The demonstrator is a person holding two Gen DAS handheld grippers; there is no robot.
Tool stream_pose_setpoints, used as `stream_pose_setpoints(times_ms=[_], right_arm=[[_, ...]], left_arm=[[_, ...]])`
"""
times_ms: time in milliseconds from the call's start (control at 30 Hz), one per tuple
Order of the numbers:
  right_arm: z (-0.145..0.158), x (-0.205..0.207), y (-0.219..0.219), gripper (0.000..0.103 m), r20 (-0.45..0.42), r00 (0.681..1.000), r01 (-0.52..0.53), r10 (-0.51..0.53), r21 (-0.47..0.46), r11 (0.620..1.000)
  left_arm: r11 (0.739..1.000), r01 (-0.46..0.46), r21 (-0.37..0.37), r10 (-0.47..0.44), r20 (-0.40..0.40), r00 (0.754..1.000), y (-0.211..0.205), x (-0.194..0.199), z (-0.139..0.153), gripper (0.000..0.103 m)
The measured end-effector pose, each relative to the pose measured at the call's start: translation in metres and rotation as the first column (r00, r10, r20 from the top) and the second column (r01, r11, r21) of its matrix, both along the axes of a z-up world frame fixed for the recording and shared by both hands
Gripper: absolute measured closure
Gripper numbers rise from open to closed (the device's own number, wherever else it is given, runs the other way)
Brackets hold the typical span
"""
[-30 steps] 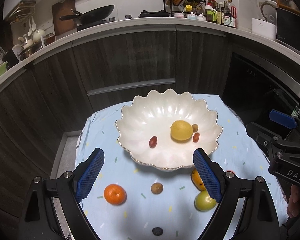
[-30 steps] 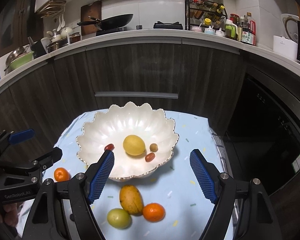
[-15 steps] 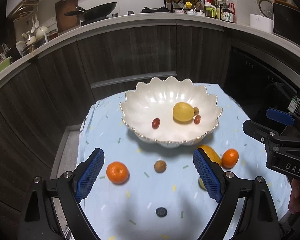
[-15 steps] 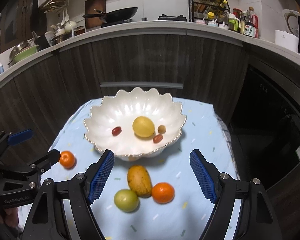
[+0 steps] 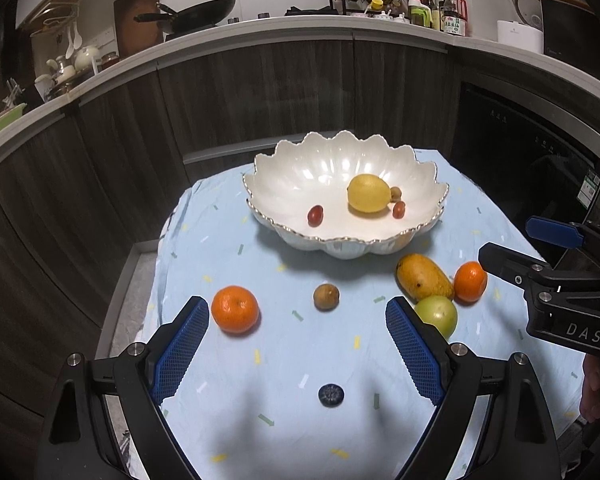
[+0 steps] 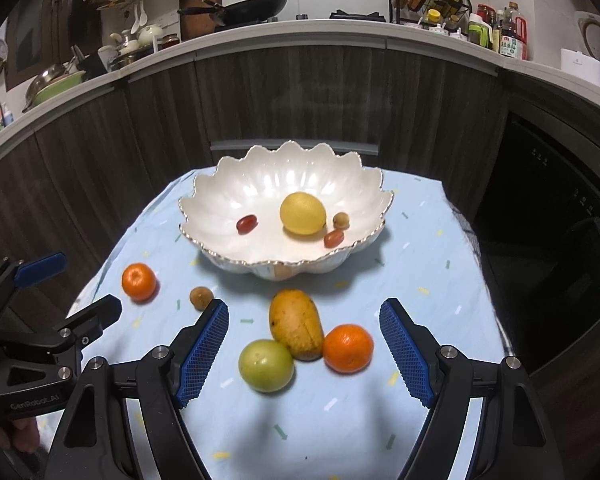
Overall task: Organize fruits
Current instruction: 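Lift both open tools back from the bowl toward the loose fruits, then close the left tool on the blueberry while the right tool grasps the green fruit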
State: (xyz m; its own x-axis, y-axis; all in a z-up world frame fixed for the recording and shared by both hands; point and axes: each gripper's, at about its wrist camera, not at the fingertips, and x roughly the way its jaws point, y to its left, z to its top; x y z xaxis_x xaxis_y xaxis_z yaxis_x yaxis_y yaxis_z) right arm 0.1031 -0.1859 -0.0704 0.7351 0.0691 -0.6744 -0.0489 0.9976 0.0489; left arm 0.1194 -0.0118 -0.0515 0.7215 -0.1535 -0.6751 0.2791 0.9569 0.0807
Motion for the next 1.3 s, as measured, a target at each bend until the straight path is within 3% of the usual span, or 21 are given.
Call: stream_pose_setpoints(times_ms=[900, 1300], right_arm=[[-0.042, -0.001, 0.014, 0.024, -0.037, 0.999, -0.033, 0.033, 0.001, 0.999], [-0.055, -0.002, 0.019, 0.024, -0.038, 0.998, -0.048, 0.047, -0.013, 0.999]], left_arm=[[1.000, -0.022, 0.006, 0.022, -0.026, 0.999, 0.005, -0.016, -0.052, 0.018], [1.000, 0.006, 0.005, -0.006, -0.058, 0.998, 0.000, -0.017, -0.070, 0.029]])
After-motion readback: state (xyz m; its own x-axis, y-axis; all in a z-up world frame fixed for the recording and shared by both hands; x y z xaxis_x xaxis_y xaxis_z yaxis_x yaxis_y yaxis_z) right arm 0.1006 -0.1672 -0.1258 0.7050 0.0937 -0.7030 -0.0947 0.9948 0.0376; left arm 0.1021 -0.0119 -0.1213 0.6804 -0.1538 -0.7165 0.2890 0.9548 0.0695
